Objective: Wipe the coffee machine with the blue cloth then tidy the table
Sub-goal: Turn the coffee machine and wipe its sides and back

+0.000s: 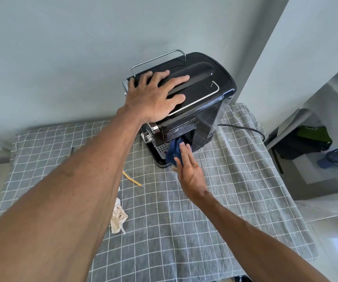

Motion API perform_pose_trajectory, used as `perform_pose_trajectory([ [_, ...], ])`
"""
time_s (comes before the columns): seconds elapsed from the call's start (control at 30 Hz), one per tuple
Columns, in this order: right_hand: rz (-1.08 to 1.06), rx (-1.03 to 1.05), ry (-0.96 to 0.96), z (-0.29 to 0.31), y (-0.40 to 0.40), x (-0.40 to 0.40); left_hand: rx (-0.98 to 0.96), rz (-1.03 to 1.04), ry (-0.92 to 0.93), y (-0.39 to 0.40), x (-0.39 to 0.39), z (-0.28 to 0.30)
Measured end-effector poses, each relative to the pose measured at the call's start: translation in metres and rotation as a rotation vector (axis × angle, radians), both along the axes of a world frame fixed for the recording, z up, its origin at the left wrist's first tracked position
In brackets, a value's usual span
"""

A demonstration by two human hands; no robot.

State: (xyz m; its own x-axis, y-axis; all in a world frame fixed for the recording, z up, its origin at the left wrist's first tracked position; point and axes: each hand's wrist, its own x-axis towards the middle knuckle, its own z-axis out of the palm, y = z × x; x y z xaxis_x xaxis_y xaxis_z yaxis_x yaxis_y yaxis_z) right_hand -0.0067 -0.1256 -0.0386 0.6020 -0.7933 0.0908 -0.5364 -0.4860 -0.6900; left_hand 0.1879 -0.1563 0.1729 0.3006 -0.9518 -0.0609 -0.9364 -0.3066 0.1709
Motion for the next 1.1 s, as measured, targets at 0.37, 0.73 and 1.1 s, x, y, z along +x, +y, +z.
perform_pose_trajectory([
  [0.37,0.193,-0.1,0.405,-0.021,-0.011,-0.01,0.01,0.0,-0.004,0.0,-0.001,0.0],
  [0.73,0.103,-0.068,0.503,-0.01,-0.01,0.007,0.011,0.003,0.003,0.0,-0.001,0.001],
  [1.1,0.09,-0.076,0.523,-0.014,0.0,0.017,-0.002,0.001,0.003,0.0,0.0,0.0],
])
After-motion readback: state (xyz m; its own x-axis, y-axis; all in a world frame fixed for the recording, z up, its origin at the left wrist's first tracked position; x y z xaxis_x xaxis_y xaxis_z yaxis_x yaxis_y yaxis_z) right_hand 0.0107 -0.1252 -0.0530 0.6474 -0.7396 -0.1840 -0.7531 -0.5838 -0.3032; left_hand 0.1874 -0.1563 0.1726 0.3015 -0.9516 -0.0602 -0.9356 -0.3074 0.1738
